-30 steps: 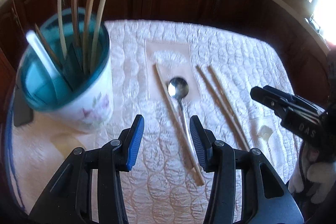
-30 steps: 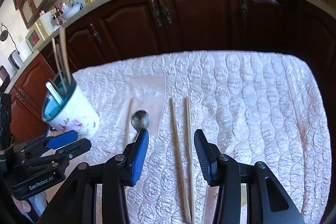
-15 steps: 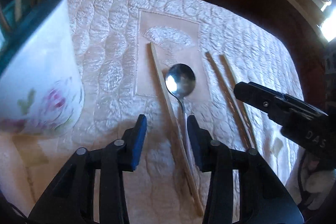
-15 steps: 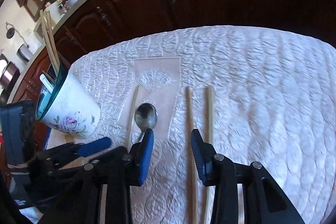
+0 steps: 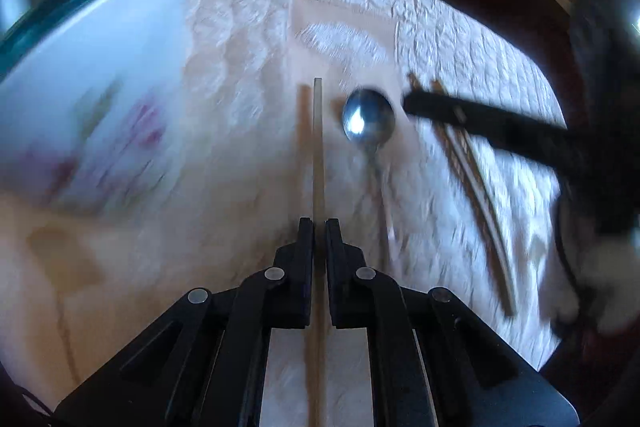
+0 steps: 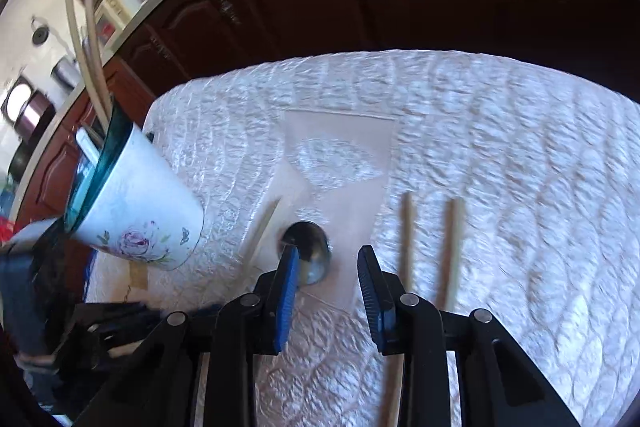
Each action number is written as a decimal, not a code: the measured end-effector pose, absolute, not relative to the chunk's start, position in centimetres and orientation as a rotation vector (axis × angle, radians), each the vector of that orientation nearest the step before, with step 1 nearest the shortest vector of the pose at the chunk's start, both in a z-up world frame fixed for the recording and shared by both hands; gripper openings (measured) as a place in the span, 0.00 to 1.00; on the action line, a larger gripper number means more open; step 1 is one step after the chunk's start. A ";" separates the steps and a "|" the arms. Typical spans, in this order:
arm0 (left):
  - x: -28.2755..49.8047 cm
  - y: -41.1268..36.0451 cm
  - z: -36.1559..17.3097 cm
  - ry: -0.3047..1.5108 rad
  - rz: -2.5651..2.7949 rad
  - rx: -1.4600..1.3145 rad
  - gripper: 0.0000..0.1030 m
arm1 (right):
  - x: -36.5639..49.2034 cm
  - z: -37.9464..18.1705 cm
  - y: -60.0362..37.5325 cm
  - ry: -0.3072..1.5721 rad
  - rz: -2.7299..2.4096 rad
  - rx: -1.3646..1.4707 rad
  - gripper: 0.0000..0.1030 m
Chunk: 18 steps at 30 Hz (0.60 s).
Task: Organize utensils
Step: 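Grasp a chopstick with the left tool while the right tool grasps the metal spoon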
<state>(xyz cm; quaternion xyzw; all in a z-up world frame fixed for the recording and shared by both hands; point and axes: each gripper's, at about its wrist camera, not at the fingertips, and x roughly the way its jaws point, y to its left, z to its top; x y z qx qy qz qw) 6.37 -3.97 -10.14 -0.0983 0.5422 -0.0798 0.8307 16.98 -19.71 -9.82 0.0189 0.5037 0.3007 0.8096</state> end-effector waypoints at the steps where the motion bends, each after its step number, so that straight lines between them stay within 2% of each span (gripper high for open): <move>1: 5.8 -3.6 -10.2 1.157 -0.171 -0.208 0.05 | 17.1 -10.0 -19.3 1.079 0.653 0.026 0.29; 6: 3.3 -2.6 -10.1 1.184 -0.183 -0.186 0.05 | 19.0 -11.9 -16.9 1.116 0.708 -0.025 0.28; 7: 3.2 -2.7 -10.1 1.185 -0.185 -0.177 0.05 | 19.2 -12.3 -16.6 1.124 0.713 -0.032 0.17; 9: 3.2 -2.7 -9.9 1.182 -0.184 -0.165 0.07 | 19.4 -12.7 -16.1 1.123 0.726 -0.045 0.08; 10: 3.5 -2.8 -9.7 1.179 -0.185 -0.167 0.12 | 19.2 -12.6 -16.1 1.125 0.736 -0.041 0.04; 11: 3.8 -2.8 -9.6 1.174 -0.186 -0.171 0.19 | 19.0 -12.5 -16.2 1.128 0.748 -0.032 0.04; 13: 4.7 -2.9 -9.4 1.166 -0.185 -0.168 0.23 | 18.1 -11.9 -16.9 1.118 0.758 -0.034 0.03; 18: 7.1 -3.5 -9.4 1.147 -0.159 -0.145 0.25 | 14.9 -12.1 -19.0 1.144 0.777 -0.050 0.04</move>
